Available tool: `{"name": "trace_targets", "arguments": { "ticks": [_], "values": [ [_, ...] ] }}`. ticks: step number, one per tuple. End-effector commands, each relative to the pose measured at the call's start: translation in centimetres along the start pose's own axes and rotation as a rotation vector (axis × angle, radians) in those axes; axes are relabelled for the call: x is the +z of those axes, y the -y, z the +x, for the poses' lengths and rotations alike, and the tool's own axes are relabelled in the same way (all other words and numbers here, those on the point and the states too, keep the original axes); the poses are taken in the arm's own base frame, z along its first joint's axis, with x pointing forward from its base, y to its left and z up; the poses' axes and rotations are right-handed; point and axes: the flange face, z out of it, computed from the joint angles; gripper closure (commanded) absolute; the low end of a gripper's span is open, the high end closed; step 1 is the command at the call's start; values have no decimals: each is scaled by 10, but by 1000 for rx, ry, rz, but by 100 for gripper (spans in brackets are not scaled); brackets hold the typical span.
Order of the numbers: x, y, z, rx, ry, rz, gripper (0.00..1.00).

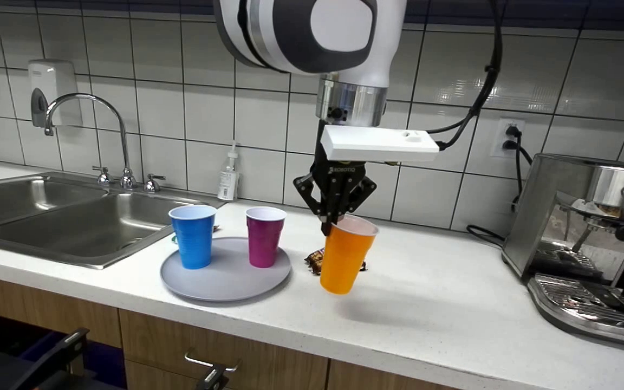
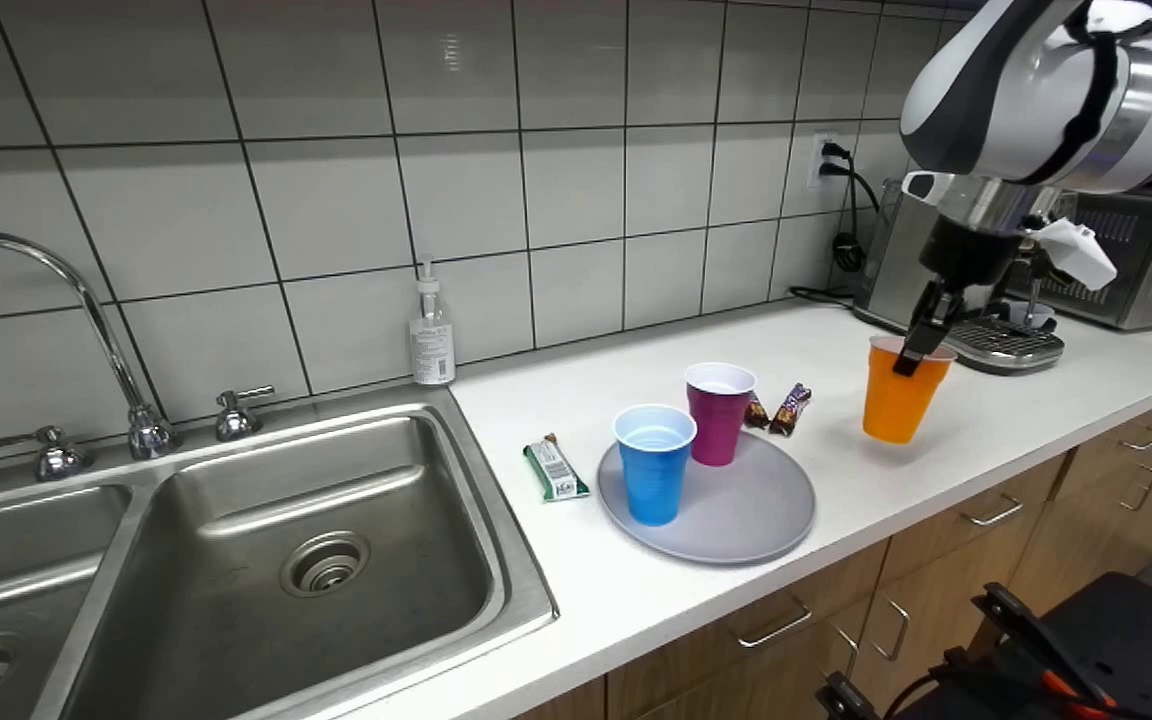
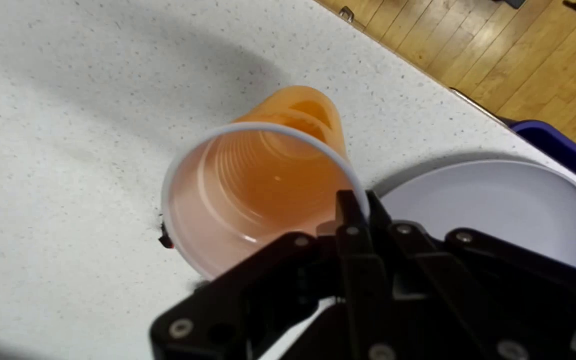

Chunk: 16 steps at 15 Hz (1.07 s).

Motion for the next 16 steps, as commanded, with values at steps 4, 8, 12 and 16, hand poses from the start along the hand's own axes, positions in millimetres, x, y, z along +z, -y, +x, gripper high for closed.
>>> {"name": "trace_targets", "arguments": {
  "ticks": [4, 8, 12, 16],
  "values": [
    [-6, 35, 10, -89, -53, 21, 99],
    [-8, 51, 17, -111, -79, 13, 99],
    [-6, 68, 23, -132, -97, 11, 99],
    [-7, 65, 42, -166, -122, -11, 99]
  ]
}}
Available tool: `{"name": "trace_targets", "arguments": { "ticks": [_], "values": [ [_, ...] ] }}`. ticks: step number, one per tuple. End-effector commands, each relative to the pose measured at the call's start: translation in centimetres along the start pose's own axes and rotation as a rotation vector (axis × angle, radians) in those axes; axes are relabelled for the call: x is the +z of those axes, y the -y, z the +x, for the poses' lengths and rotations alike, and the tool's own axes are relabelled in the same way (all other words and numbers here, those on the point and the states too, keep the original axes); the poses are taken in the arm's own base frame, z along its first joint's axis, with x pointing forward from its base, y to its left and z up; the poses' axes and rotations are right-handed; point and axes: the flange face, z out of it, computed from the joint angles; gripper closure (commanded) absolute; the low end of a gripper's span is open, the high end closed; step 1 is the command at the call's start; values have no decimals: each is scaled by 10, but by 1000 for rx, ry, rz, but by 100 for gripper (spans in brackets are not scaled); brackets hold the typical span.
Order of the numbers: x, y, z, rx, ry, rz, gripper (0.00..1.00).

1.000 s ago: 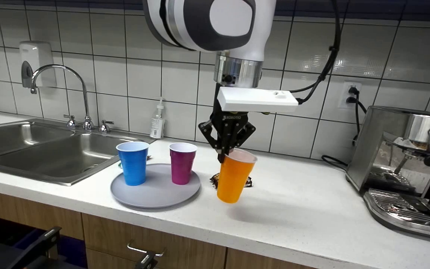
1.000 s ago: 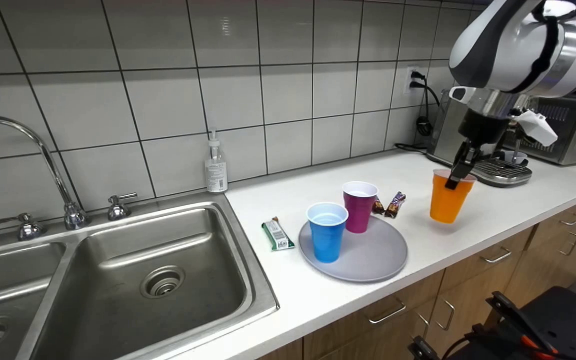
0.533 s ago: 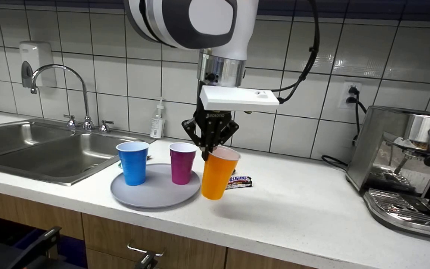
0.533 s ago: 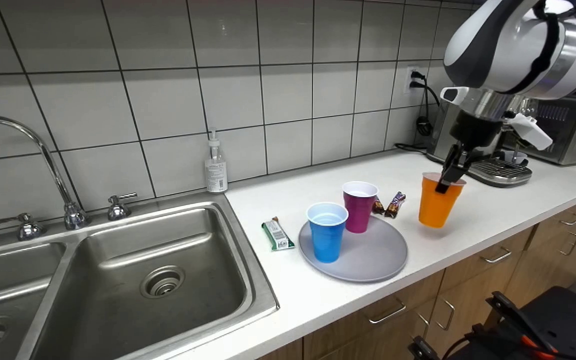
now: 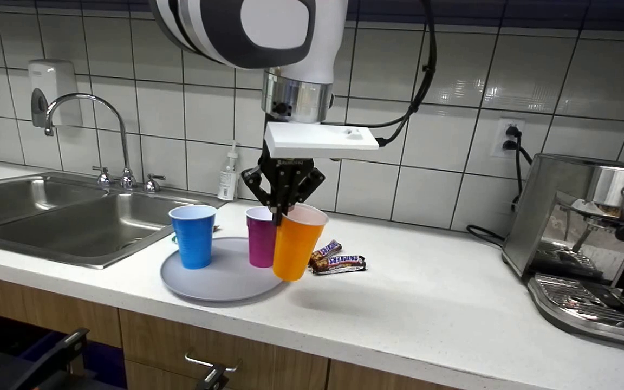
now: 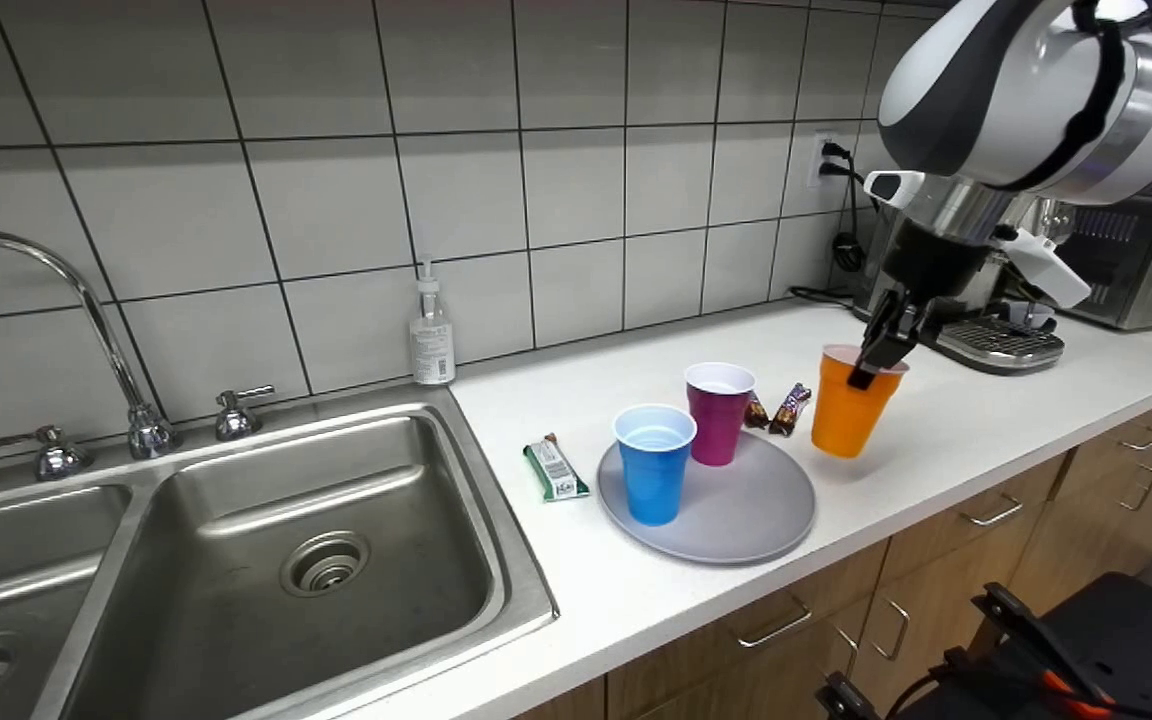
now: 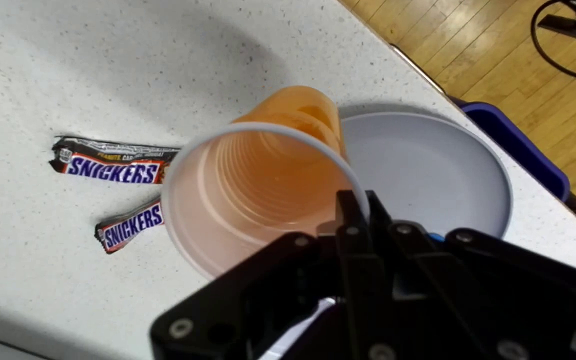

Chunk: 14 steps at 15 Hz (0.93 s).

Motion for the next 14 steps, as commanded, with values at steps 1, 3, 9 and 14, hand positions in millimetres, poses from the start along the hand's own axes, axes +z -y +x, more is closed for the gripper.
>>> {"name": "trace_targets", "arguments": {
  "ticks": [1, 3, 9, 14],
  "values": [
    [-6, 0, 14, -54, -52, -42, 99],
    [-4, 2, 21, -76, -65, -55, 99],
    [2, 7, 29, -118, -80, -56, 99],
    [5, 7, 29, -161, -68, -48, 99]
  ]
}}
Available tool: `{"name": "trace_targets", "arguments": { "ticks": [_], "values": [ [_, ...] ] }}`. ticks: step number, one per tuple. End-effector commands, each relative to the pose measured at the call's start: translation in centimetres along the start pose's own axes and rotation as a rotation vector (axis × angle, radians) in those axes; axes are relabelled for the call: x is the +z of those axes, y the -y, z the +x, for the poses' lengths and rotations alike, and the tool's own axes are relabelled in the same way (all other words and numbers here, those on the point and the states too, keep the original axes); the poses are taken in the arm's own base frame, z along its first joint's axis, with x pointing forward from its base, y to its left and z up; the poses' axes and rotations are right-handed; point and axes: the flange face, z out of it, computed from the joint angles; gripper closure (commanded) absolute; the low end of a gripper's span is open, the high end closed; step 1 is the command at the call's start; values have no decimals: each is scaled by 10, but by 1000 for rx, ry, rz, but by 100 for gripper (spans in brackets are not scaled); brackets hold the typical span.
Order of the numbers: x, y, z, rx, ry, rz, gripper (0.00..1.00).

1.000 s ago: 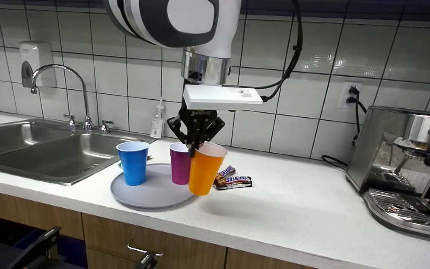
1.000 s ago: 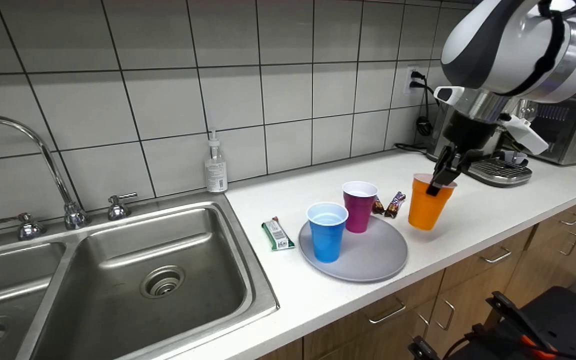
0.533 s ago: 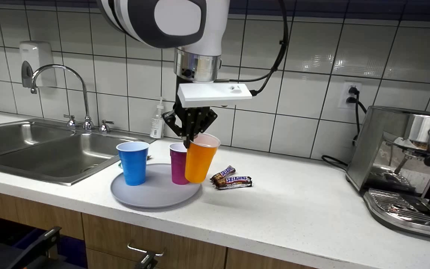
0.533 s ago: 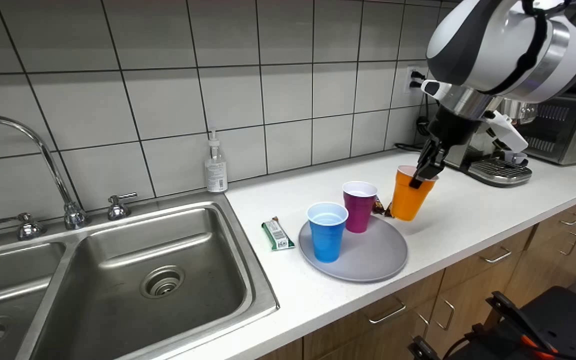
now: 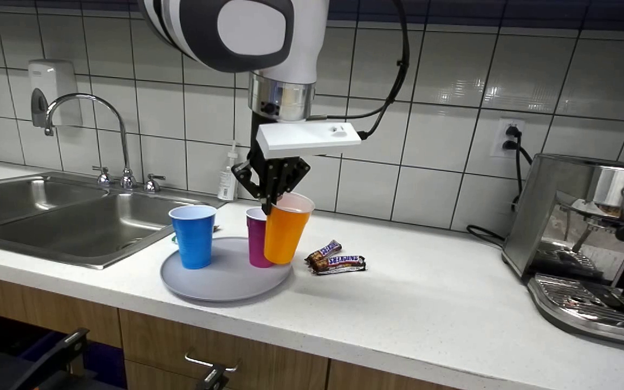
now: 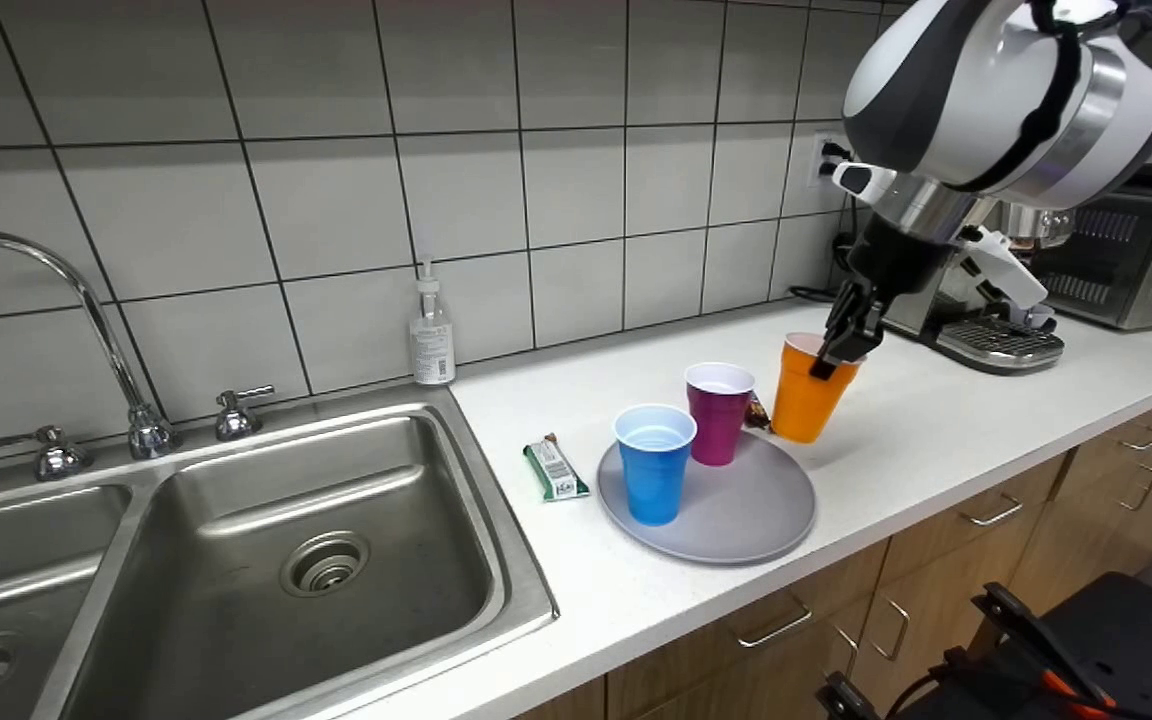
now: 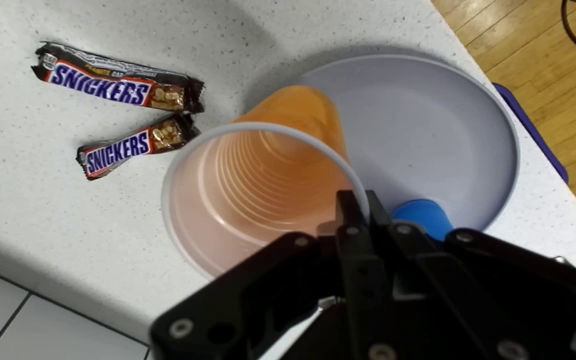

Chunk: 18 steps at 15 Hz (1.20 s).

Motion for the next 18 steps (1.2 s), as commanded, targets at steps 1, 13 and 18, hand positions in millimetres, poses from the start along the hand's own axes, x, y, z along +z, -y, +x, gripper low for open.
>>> {"name": "trace_targets", "arguments": {
  "ticks": [1, 13, 18],
  "values": [
    [3, 0, 0, -55, -2, -9, 99],
    [16, 8, 9, -101, 21, 18, 99],
    [21, 13, 17, -118, 26, 28, 99]
  ]
}}
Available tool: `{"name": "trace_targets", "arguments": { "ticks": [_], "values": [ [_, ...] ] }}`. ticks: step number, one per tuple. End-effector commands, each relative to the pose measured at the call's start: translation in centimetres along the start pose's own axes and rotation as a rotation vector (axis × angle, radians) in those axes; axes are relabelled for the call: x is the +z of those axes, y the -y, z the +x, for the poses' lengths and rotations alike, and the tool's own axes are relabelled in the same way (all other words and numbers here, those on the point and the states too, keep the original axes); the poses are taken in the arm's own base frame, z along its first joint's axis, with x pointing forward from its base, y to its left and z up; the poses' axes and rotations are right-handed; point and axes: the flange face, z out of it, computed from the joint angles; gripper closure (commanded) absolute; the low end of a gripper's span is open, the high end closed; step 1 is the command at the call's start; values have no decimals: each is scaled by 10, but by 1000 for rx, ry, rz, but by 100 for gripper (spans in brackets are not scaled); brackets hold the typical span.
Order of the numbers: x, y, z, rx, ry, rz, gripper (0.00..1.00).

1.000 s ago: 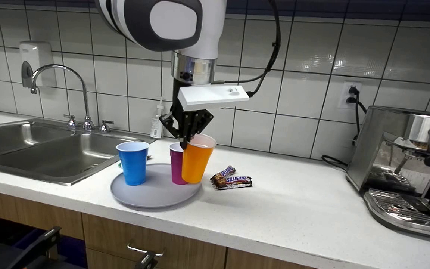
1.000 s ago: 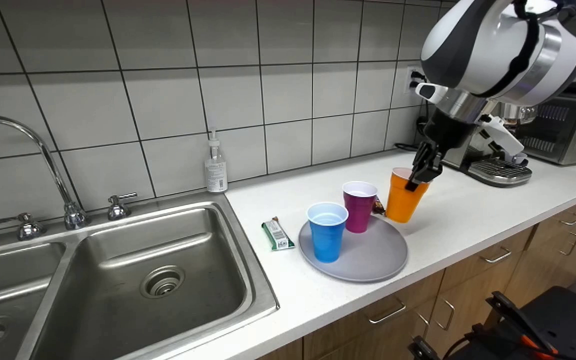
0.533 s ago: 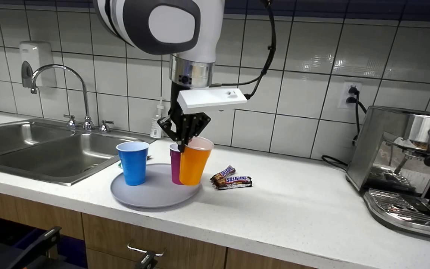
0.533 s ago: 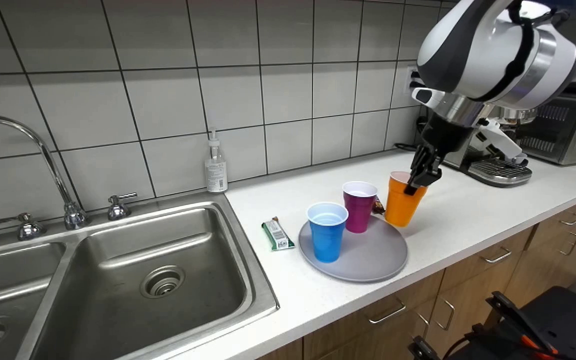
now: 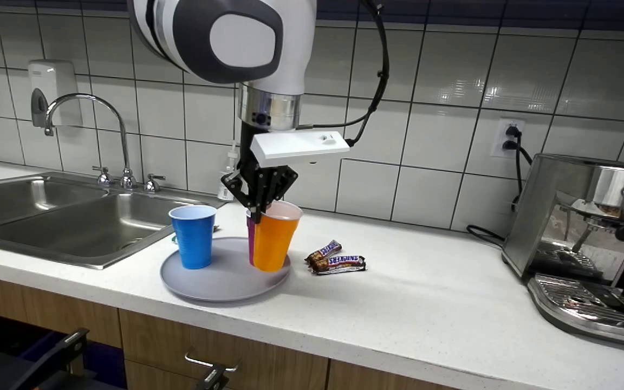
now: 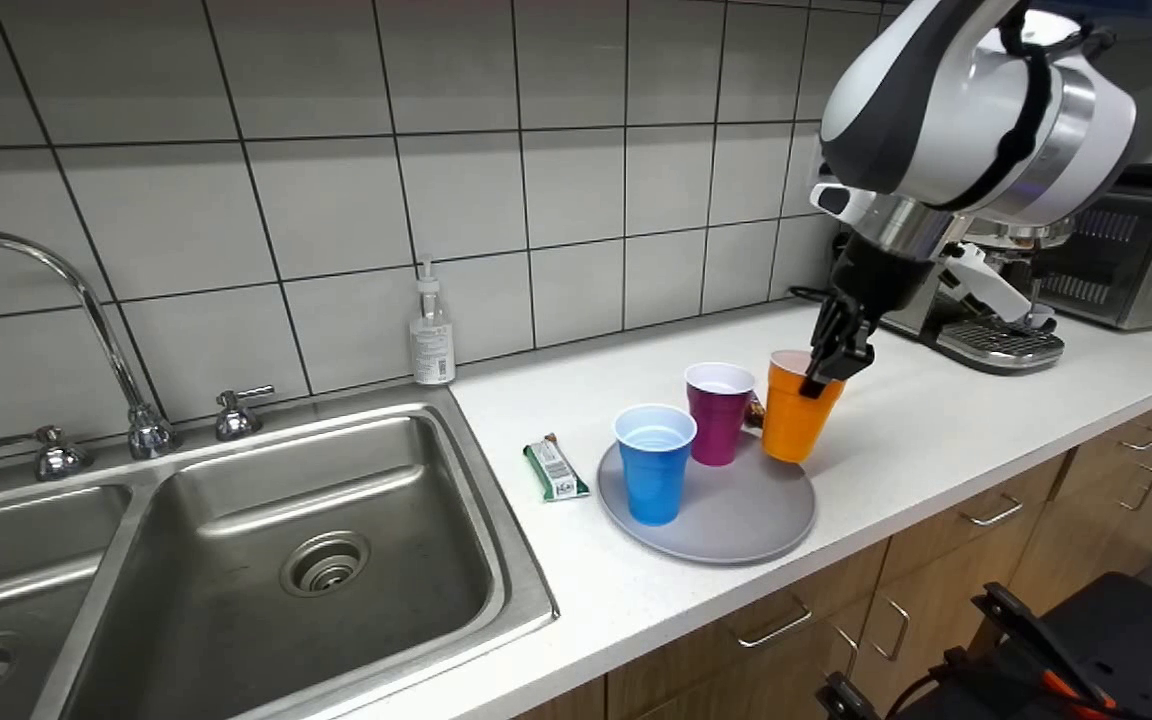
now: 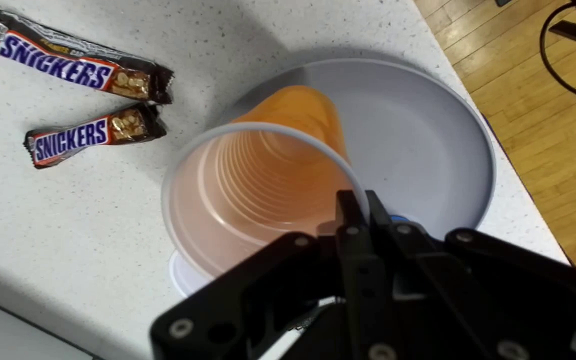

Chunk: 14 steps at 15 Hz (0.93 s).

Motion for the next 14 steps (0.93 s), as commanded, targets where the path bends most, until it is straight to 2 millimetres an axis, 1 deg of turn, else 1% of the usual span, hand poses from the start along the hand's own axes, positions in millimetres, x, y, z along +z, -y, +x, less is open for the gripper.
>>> {"name": "trace_targets", "arguments": {
  "ticks": [1, 14],
  "values": [
    [4, 2, 8, -28, 1, -10, 99],
    [27, 12, 21, -78, 30, -1, 99]
  ]
}}
